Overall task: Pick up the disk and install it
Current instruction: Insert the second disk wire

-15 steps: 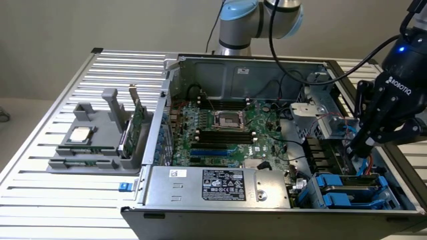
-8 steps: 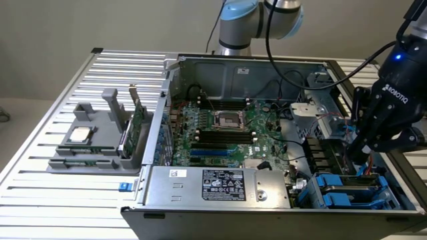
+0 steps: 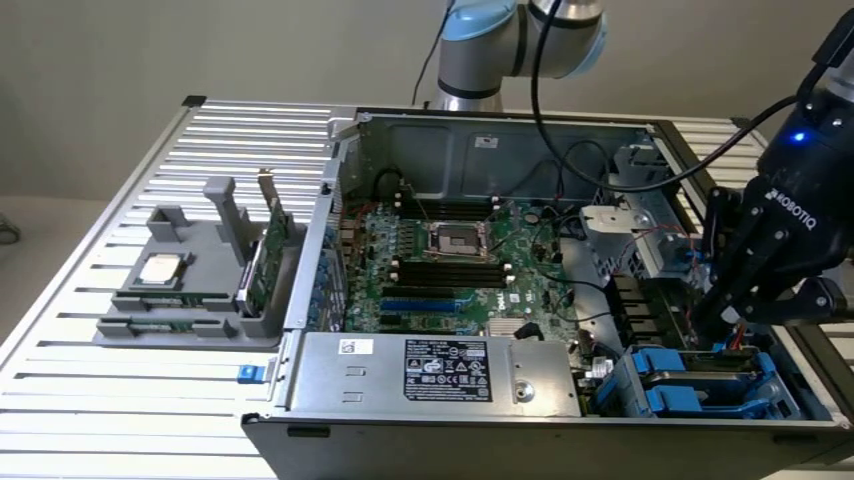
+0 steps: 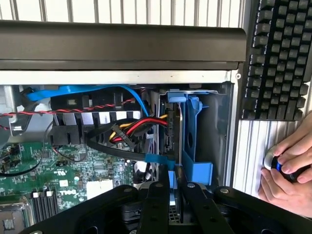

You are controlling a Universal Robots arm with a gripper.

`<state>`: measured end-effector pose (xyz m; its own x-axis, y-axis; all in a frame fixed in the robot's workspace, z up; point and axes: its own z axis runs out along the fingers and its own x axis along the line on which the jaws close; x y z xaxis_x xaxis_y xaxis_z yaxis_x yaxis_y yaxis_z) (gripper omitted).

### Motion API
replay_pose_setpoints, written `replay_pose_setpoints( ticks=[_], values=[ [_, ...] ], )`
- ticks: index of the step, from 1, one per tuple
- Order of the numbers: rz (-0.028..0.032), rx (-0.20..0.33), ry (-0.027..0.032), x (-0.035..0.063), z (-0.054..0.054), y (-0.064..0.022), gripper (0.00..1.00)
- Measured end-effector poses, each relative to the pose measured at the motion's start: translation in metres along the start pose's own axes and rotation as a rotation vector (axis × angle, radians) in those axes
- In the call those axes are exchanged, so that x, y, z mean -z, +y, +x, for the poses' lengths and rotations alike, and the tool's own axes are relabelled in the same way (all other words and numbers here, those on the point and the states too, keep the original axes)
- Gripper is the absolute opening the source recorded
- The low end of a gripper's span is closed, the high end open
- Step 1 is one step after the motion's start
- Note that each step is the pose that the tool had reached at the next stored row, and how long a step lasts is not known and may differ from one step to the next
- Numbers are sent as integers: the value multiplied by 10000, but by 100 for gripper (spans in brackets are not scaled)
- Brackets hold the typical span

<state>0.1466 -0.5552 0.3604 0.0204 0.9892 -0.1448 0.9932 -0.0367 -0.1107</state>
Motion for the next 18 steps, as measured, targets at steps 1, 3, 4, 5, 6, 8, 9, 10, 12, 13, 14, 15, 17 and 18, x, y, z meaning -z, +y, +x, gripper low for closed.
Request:
replay_pose_setpoints(
  ticks=[1, 3, 4, 5, 6, 8, 9, 10, 12, 13, 14, 15, 17, 18],
  values=[
    [1, 9, 72, -12, -15, 1, 16],
    [4, 28, 207, -35, -45, 5, 16],
    [4, 39, 271, -45, -60, 6, 16],
    [6, 51, 350, -57, -72, 8, 16],
    [6, 64, 425, -65, -81, 9, 16],
    [8, 93, 585, -82, -93, 11, 16],
    [9, 109, 662, -89, -96, 12, 16],
    [10, 125, 732, -95, -100, 13, 16],
    [11, 149, 869, -111, -114, 16, 16],
    [13, 159, 932, -119, -121, 18, 16],
    [13, 169, 993, -127, -129, 20, 16],
    [14, 175, 1035, -133, -136, 23, 16],
    [15, 186, 1104, -144, -148, 29, 16],
    [15, 190, 1136, -150, -156, 31, 16]
  ],
)
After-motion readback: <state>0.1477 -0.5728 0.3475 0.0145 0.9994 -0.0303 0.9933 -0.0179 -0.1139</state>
